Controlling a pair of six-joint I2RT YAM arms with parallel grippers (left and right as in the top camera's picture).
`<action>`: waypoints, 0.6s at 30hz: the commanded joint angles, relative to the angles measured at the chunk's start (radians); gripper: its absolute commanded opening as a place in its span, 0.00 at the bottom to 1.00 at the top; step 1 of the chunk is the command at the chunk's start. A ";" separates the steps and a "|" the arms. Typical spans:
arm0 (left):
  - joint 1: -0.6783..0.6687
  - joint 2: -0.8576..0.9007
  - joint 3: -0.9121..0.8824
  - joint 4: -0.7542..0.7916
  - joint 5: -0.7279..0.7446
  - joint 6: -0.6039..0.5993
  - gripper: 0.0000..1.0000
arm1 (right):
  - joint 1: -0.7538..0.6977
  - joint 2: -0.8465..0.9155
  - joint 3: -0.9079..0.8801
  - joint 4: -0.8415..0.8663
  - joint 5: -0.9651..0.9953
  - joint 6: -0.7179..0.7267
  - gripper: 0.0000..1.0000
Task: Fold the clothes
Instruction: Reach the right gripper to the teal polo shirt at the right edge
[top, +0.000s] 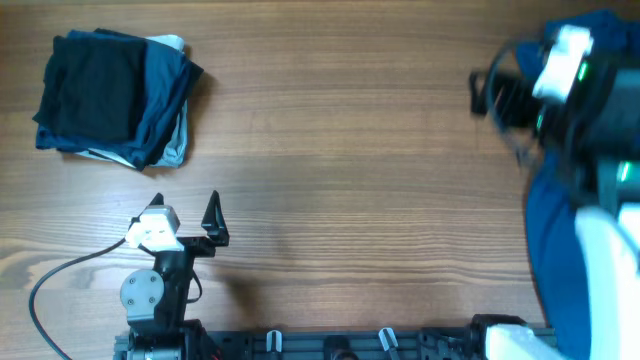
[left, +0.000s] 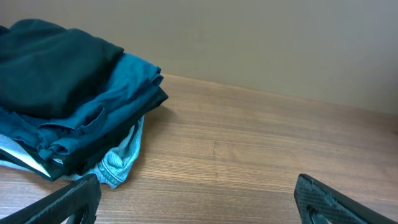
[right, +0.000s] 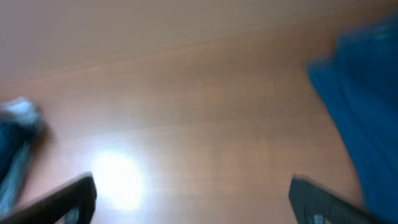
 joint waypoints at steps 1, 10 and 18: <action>0.003 -0.007 -0.007 0.002 0.008 0.016 1.00 | -0.117 0.299 0.365 -0.204 0.004 -0.169 1.00; 0.003 -0.007 -0.007 0.002 0.008 0.016 1.00 | -0.420 0.659 0.503 -0.182 0.165 -0.310 0.74; 0.003 -0.007 -0.007 0.002 0.008 0.016 1.00 | -0.435 0.995 0.502 -0.137 0.186 -0.462 0.50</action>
